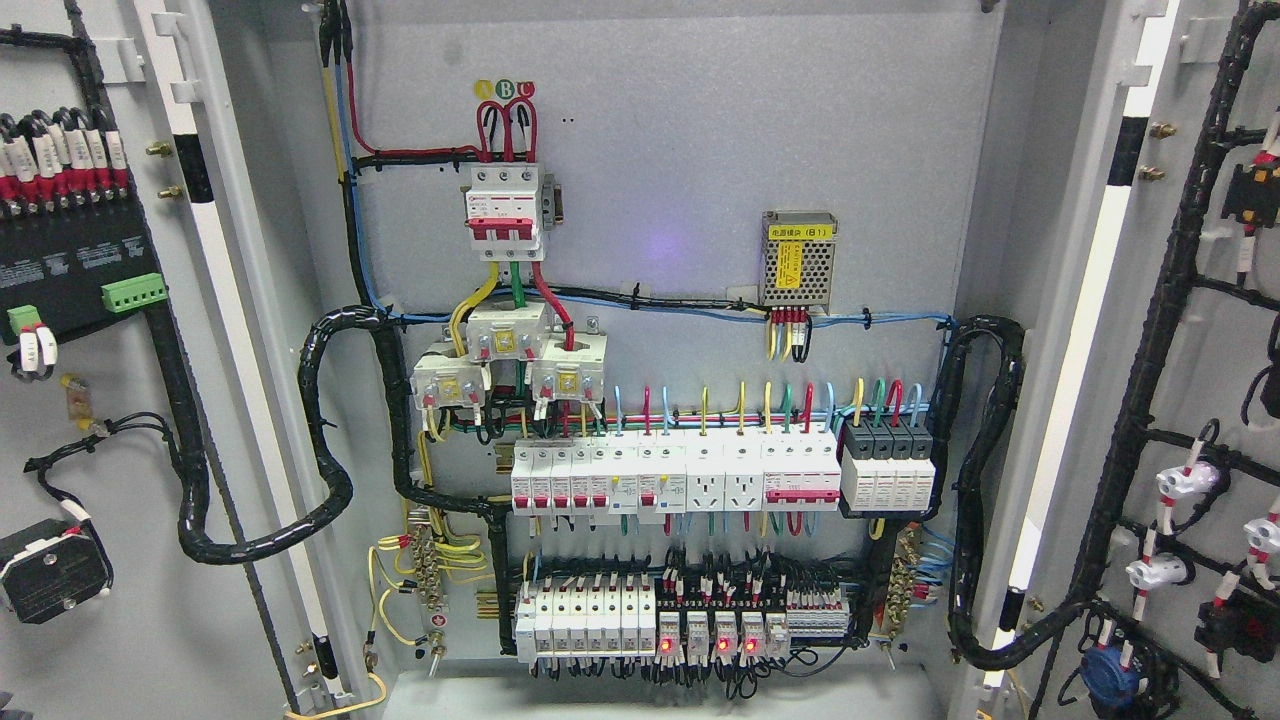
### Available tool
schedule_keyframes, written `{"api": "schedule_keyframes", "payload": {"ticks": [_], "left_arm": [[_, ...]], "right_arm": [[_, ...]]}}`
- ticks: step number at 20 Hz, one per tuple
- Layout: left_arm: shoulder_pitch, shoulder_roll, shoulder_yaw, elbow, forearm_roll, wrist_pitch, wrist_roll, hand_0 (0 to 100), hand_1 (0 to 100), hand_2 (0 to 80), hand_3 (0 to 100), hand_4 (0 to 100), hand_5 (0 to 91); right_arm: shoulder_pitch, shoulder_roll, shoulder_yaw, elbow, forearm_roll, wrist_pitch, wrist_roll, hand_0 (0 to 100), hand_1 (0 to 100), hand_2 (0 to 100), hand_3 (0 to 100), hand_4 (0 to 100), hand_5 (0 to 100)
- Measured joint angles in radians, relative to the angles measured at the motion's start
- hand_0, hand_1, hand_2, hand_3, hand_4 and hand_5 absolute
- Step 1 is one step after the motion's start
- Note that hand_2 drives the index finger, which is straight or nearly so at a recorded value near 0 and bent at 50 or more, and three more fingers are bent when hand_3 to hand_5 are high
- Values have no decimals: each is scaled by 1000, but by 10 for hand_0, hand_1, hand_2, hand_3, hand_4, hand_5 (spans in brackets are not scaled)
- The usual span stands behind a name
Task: Open door with both hands
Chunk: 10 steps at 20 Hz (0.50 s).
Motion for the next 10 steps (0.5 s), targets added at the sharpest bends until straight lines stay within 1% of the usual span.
{"api": "schedule_keyframes", "payload": {"ticks": [4,10], "left_arm": [[-6,5,4,15,7,0,0,0,0,0,0,0,0],[-17,13,9,37,12,0,0,0,0,0,0,0,0]], "right_arm": [[3,3,-2,-1,0,0,0,191,0,0,0,0,0],[15,1,10,-10,0,-1,-3,191,0,0,0,0,0]]}}
